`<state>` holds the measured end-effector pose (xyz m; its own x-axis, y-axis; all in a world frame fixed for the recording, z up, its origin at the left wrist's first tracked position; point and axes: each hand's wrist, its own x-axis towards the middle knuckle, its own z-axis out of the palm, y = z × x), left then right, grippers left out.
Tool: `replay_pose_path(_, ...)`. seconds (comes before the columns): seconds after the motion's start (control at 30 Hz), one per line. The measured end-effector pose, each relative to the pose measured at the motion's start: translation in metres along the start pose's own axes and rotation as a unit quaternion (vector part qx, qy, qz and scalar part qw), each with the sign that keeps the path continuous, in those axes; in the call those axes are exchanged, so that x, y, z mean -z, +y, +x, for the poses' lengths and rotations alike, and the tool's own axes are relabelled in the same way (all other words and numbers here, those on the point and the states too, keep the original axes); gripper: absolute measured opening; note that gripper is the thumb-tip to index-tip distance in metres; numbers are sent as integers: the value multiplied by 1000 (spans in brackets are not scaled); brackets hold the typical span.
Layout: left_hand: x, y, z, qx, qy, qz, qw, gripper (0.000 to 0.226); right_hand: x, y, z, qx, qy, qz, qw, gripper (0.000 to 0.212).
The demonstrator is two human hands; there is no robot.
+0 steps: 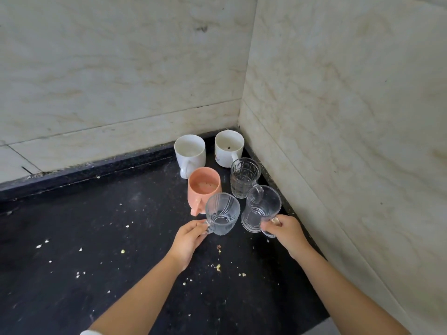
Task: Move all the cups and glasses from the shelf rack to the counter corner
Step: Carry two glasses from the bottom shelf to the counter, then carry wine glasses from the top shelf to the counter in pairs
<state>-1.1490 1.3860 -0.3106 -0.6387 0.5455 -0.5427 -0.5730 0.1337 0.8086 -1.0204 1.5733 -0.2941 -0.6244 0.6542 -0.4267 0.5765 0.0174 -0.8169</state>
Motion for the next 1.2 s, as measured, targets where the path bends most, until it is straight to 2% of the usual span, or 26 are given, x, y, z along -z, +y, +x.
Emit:
replay_pose_path(0.1,-1,2,-6,-4,18,69,997,31,1,-3,-7,7,-3,-47,999,26)
replay_pose_path(0.17,0,2,-10,-23,38,125,991,23,1,-6,-15,26,21,-96,995,10)
replay_pose_path(0.33,6,14,-26,-66,111,225,966,6,-4,-19,-40,129,162,-214,955,49)
replay_pose_path(0.37,7,17,-32,-71,131,253,956,3,-5,-24,-46,160,178,-229,943,53)
replay_pose_path(0.47,14,27,-51,-89,175,360,912,18,-10,-42,-60,265,169,-268,911,53)
replay_pose_path(0.53,20,33,-71,-97,202,432,874,22,-17,-53,-66,340,146,-296,881,45)
replay_pose_path(0.67,35,29,-127,-102,279,490,820,24,-43,-74,-92,430,35,-345,833,30)
replay_pose_path(0.73,46,16,-163,-92,331,509,789,24,-65,-77,-110,493,-19,-343,800,30)
replay_pose_path(0.8,59,1,-204,-68,376,523,762,25,-91,-79,-136,506,-85,-360,779,35)
replay_pose_path(0.93,102,-41,-300,12,459,539,707,29,-152,-75,-201,549,-184,-375,724,39)
replay_pose_path(1.03,137,-85,-384,98,543,490,675,30,-199,-67,-265,576,-259,-401,663,43)
replay_pose_path(1.1,150,-110,-427,158,571,469,655,30,-222,-62,-295,571,-290,-432,635,46)
replay_pose_path(1.2,169,-162,-518,243,612,423,623,31,-269,-51,-370,593,-331,-472,562,49)
